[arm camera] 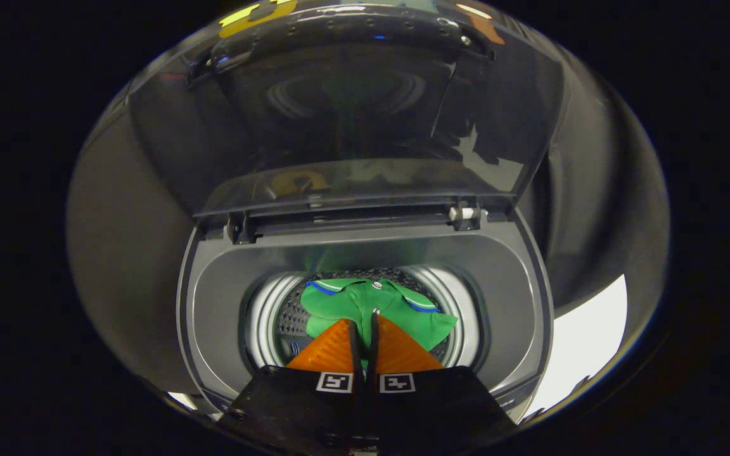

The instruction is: Put the clothes into the washing machine and then close the washing machine lid.

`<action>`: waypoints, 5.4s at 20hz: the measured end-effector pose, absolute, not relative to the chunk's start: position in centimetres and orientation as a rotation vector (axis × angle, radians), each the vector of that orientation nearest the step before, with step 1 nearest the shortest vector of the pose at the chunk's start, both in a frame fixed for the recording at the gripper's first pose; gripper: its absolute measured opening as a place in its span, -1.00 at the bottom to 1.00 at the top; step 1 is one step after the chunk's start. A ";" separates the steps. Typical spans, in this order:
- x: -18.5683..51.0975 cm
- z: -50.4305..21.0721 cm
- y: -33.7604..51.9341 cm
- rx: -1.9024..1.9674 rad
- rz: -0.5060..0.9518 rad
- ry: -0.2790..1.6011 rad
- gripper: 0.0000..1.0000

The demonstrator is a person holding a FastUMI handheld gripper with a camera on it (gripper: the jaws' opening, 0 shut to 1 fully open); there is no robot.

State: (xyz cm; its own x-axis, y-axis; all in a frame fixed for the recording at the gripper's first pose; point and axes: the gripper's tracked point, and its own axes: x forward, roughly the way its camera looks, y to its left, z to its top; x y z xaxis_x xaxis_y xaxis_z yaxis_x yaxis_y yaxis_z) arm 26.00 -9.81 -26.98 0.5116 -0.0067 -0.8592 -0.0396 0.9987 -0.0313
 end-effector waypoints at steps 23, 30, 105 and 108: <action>23.5 -25.0 -8.7 -0.012 0.071 1.052 0.92; 22.9 -19.4 -8.0 -0.054 0.149 0.911 0.92; 45.4 -5.3 -7.5 -0.091 0.045 0.624 0.97; 44.7 -5.3 -7.6 -0.090 0.057 0.623 0.98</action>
State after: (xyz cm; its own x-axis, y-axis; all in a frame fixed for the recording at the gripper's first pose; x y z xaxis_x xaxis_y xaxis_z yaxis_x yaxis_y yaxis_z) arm 44.66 -7.56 -5.25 0.8105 0.0259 -0.5851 -0.0799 0.9946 -0.0667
